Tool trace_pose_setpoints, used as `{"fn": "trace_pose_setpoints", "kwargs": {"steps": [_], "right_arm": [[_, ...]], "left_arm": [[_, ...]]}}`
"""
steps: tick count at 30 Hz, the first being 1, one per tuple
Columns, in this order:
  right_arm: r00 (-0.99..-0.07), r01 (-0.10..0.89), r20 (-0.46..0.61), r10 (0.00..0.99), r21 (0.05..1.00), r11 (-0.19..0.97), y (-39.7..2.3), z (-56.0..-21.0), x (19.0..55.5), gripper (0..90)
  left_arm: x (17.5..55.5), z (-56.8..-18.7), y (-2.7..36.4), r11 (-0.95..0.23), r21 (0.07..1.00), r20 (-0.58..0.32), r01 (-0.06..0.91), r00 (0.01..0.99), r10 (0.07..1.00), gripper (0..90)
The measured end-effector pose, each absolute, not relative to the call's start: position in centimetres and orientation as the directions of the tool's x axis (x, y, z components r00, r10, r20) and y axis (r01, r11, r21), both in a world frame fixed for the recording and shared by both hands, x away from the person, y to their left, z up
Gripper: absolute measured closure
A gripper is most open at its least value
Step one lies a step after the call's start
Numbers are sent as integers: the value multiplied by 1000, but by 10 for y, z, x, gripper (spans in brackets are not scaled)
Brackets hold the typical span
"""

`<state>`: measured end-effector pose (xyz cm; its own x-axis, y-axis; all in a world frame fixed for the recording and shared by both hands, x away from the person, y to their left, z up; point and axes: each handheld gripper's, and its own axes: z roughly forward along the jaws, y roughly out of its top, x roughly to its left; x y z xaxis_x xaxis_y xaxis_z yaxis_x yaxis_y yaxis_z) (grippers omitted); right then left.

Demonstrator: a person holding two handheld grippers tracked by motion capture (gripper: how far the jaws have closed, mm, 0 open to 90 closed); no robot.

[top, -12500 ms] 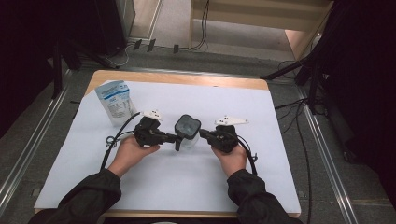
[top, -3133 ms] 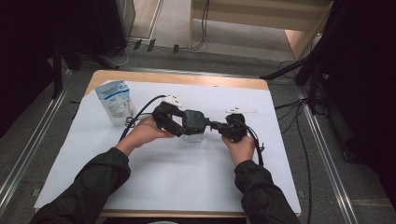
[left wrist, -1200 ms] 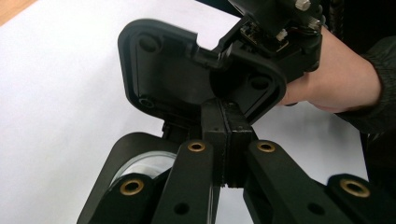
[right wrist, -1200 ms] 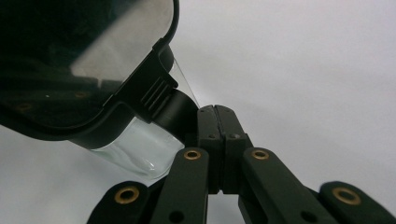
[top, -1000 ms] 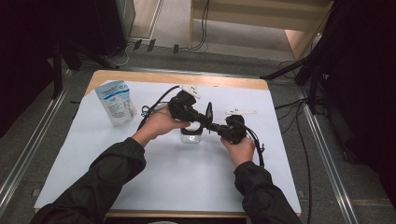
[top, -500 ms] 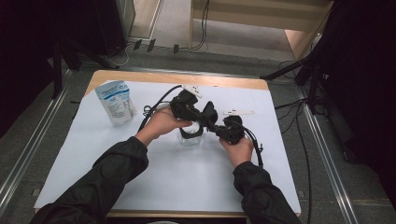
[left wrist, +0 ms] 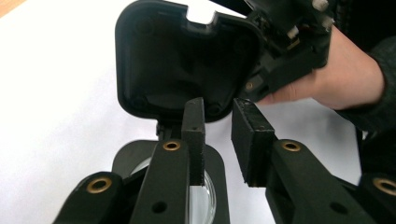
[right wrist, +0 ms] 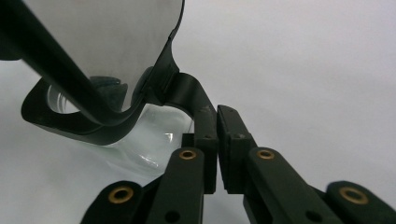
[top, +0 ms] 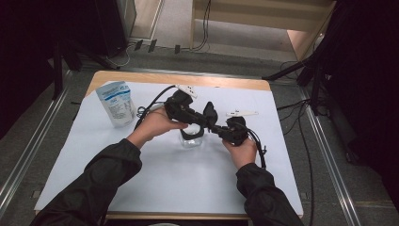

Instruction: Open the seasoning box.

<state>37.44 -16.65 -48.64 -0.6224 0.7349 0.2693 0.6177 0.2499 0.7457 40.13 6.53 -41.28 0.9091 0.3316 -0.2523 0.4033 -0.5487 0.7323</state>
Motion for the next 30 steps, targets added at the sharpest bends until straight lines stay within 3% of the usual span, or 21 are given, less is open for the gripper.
{"fn": "trace_pose_setpoints", "kwargs": {"steps": [7, 13, 20, 30], "right_arm": [[-631, 608, 283, 722, 759, 234, -177, -478, 364, 737], [-639, 600, 277, 718, 764, 239, -186, -478, 358, 586], [-636, 585, 271, 723, 780, 222, -190, -472, 352, 539], [-655, 583, 282, 701, 779, 232, -193, -470, 342, 518]], "left_arm": [[396, -414, 84, -525, 749, -242, 405, 904, 352, 714], [394, -416, 97, -524, 730, -245, 439, 884, 398, 556], [388, -421, 115, -507, 727, -263, 463, 870, 416, 444], [375, -420, 134, -502, 711, -260, 492, 848, 461, 445]]}}
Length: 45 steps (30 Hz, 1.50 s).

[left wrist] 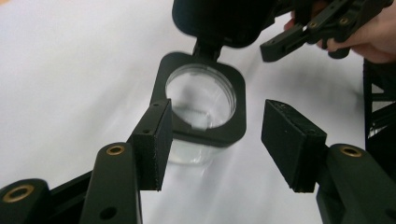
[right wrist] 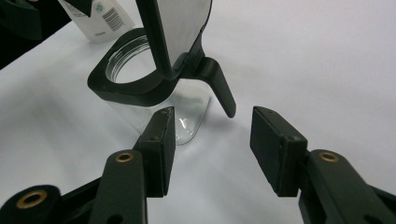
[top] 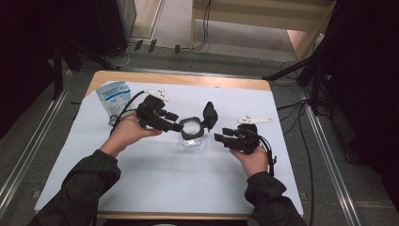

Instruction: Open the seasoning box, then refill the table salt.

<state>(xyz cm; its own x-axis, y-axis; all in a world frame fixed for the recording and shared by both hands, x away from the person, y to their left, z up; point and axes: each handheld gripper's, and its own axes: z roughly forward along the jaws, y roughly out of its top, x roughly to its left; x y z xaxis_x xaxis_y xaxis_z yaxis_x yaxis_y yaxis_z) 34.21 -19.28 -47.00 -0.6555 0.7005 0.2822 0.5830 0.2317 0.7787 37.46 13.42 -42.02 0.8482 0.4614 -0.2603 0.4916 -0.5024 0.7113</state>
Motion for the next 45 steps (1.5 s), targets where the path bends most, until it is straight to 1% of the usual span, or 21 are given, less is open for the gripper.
{"fn": "trace_pose_setpoints", "kwargs": {"steps": [4, 6, 11, 15, 21, 29, 35, 45], "right_arm": [[-656, 592, 288, 698, 770, 239, -196, -471, 340, 515], [-664, 583, 277, 695, 774, 249, -197, -472, 339, 515], [-656, 590, 269, 705, 765, 258, -197, -471, 339, 513], [-647, 570, 220, 731, 775, 271, -198, -467, 340, 515], [-641, 571, 248, 726, 787, 235, -202, -464, 345, 513], [-644, 574, 268, 717, 789, 221, -203, -466, 353, 499], [-639, 594, 288, 713, 774, 219, -203, -467, 358, 497], [-675, 578, 281, 682, 777, 252, -197, -467, 355, 492]], "left_arm": [[371, -425, 142, -503, 709, -265, 495, 848, 460, 479], [369, -427, 145, -508, 705, -253, 496, 844, 473, 476], [366, -428, 158, -483, 706, -255, 517, 823, 508, 440], [365, -430, 168, -478, 700, -265, 531, 814, 516, 458], [362, -430, 186, -459, 705, -261, 541, 799, 541, 451], [356, -425, 212, -415, 713, -260, 566, 762, 593, 450], [350, -420, 229, -385, 717, -264, 581, 738, 621, 458], [344, -414, 259, -329, 725, -270, 605, 689, 672, 463]]}}
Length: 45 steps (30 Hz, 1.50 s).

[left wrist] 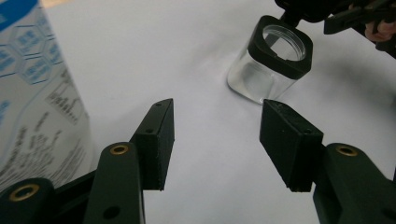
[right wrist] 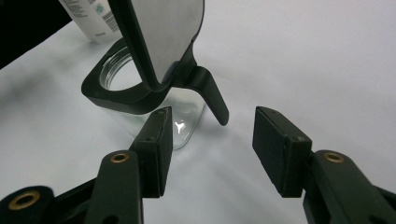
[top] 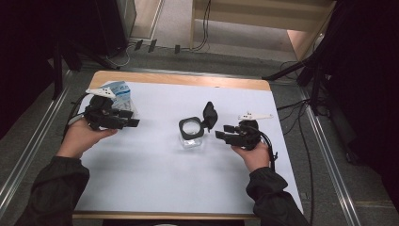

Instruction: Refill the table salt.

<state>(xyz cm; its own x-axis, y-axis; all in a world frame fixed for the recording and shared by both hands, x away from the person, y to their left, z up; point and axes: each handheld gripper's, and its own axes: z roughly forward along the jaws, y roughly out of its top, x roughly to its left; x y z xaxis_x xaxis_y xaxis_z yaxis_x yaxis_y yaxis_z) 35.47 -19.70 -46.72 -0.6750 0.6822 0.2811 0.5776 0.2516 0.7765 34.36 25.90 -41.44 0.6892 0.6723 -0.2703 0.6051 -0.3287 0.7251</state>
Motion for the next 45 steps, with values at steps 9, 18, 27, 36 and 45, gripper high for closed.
{"fn": "trace_pose_setpoints", "kwargs": {"steps": [9, 18, 27, 36, 45], "right_arm": [[-683, 577, 285, 672, 774, 259, -191, -468, 361, 494], [-692, 577, 279, 666, 769, 276, -185, -470, 365, 497], [-686, 579, 276, 673, 767, 276, -188, -469, 362, 498], [-687, 574, 261, 678, 767, 286, -193, -470, 354, 498], [-672, 584, 258, 694, 761, 282, -201, -472, 343, 498]], "left_arm": [[336, -409, 287, -261, 736, -279, 625, 631, 724, 459], [333, -404, 312, -247, 727, -240, 641, 573, 784, 470], [338, -400, 338, -224, 725, -213, 651, 521, 827, 470], [361, -406, 340, -213, 730, -236, 650, 532, 813, 483], [376, -405, 330, -243, 755, -203, 609, 569, 797, 631]]}}
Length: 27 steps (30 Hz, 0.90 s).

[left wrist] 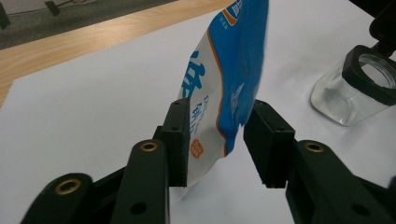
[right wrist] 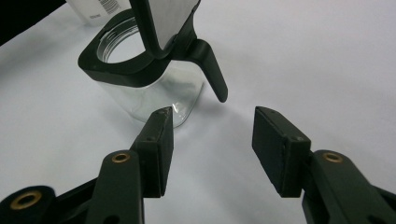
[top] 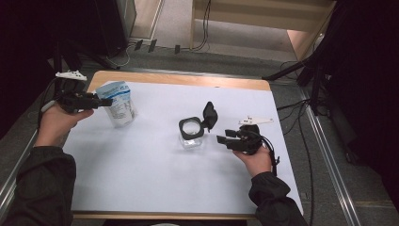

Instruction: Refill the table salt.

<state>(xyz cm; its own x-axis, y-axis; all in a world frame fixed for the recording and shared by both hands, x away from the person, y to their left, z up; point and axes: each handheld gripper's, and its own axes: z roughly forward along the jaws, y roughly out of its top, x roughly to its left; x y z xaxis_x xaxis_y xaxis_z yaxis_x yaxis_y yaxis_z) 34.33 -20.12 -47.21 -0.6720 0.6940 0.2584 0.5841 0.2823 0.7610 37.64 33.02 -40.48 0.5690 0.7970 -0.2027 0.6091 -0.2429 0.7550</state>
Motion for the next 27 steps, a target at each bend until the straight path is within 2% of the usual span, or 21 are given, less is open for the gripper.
{"fn": "trace_pose_setpoints", "kwargs": {"steps": [7, 12, 14, 27], "right_arm": [[-681, 581, 284, 675, 771, 262, -200, -471, 335, 507], [-706, 560, 262, 658, 775, 292, -194, -471, 331, 507], [-713, 555, 259, 651, 776, 299, -191, -471, 329, 511], [-747, 542, 267, 609, 775, 325, -176, -469, 319, 533]], "left_arm": [[383, -407, 328, -241, 755, -214, 610, 576, 789, 731], [384, -408, 327, -256, 759, -208, 599, 596, 775, 867], [384, -407, 327, -252, 752, -217, 609, 589, 778, 890], [381, -393, 316, -235, 738, -260, 633, 588, 766, 900]]}}
